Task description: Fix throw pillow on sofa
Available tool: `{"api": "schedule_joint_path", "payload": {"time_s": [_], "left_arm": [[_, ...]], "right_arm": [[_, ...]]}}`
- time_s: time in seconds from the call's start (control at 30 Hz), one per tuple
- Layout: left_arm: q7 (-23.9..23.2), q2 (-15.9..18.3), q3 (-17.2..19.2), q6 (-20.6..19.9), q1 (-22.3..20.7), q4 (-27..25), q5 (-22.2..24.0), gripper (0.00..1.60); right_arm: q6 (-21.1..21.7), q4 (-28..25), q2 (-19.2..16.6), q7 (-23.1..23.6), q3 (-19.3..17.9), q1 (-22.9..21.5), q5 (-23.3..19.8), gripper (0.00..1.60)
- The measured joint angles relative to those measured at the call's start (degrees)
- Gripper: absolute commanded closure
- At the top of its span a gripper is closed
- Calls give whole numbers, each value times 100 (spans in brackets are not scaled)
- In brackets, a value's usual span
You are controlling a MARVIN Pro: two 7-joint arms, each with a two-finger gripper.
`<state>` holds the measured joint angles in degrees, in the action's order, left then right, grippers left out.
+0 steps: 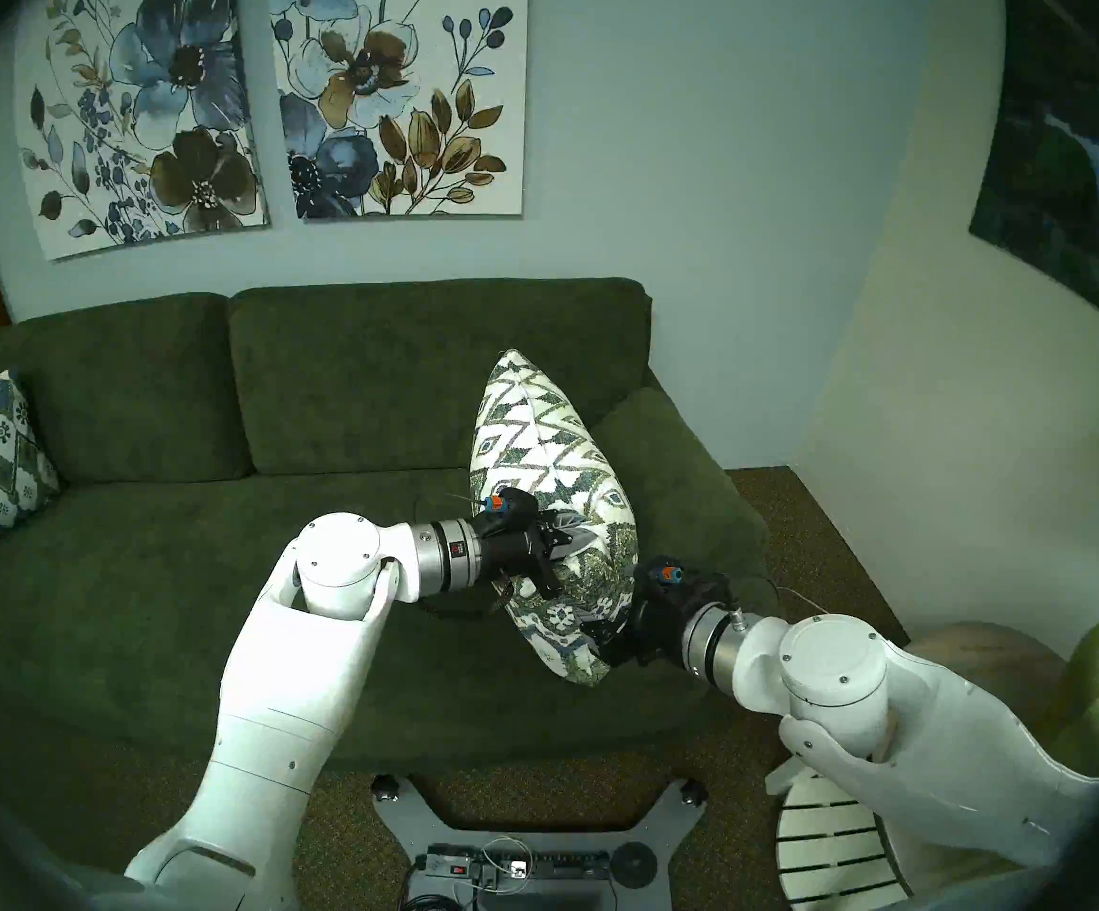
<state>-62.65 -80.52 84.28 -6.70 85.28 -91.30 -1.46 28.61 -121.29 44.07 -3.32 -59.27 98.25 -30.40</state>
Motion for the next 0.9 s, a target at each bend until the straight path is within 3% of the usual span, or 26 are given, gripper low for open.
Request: {"api": "schedule_joint_path", "payload": {"time_s": [0.4,0.43,0.47,0.53,0.57,0.6,0.77,0.8,0.83,0.9], "left_arm": [[79,14,26,24,49,-6,-49,160],[93,21,39,24,50,-3,-59,160],[101,26,46,23,50,0,-64,160],[125,41,67,22,50,5,-79,160],[134,49,79,20,50,7,-85,160],[142,59,92,17,50,8,-92,160],[170,100,158,-1,66,9,-117,160],[178,110,178,-4,72,8,-120,136],[186,118,196,-7,77,6,-124,7],[199,139,236,-14,90,2,-129,0]], "right_arm": [[386,615,701,216,416,-666,626,0],[432,700,786,236,466,-750,702,11],[456,743,831,246,492,-796,738,57],[538,871,971,279,565,-934,854,107],[581,935,1038,291,595,-1002,909,143],[626,996,1101,302,622,-1068,964,160],[873,1280,1392,374,756,-1376,1214,160],[935,1338,1459,396,788,-1445,1265,160],[988,1383,1511,415,815,-1499,1306,160],[1128,1497,1642,473,881,-1639,1417,160]]}}
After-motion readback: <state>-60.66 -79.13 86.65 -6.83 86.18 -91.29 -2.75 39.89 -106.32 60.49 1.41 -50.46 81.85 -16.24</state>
